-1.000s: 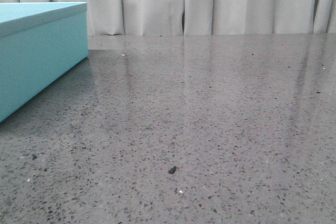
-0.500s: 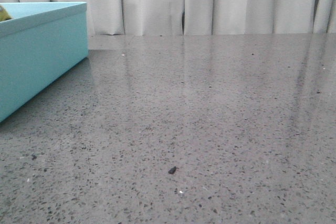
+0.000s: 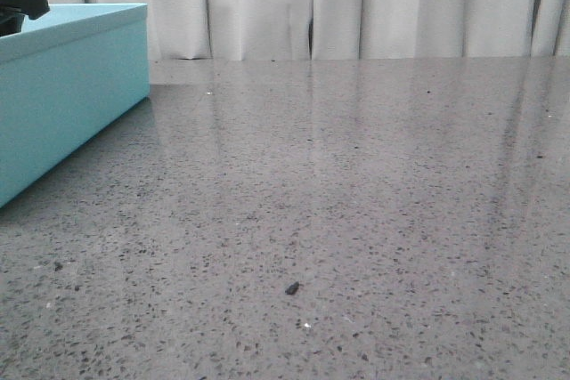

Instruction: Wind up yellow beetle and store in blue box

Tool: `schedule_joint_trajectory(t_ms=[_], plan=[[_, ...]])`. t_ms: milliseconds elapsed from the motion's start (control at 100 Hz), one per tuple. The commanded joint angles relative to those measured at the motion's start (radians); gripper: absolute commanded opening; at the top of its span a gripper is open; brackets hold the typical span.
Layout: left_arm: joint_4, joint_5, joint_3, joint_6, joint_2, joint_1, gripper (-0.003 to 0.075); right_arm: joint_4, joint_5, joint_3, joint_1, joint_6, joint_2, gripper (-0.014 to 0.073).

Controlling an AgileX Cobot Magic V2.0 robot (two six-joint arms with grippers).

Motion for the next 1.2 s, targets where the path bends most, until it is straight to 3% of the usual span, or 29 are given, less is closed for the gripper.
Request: schedule_joint_trajectory(t_ms=[0,130,330,560,810,880,1190], plan=[[-0.001,-0.027,-0.031,-0.013,-0.063,0.003,0.0381,0.029,-0.054,-0.021,0.002,-0.006,-0.004,-0.0046],[-0.001,-0.079,-0.031,-0.013,-0.146,0.003,0.038,0.029,-0.051,-0.021,0.002,-0.006,-0.004,-0.0046],[-0.017,-0.306,0.03,-0.013,-0.43,0.001,0.0346,-0.018,-0.068,0.026,0.002,-0.022,-0.071,-0.0046],[-0.072,-0.484,0.413,-0.013,-0.864,0.001,0.0193,-0.018,-0.168,0.274,0.002,-0.186,-0.345,-0.0046],[-0.08,-0.697,0.813,-0.013,-1.325,-0.009,0.0036,-0.018,-0.347,0.447,0.002,-0.196,-0.598,-0.0046],[-0.08,-0.691,0.866,-0.013,-1.428,-0.007,-0.002,-0.018,-0.365,0.455,0.002,-0.196,-0.62,-0.0046],[-0.11,-0.634,0.902,-0.013,-1.517,-0.007,-0.0019,-0.018,-0.365,0.456,0.002,-0.196,-0.62,-0.0046]])
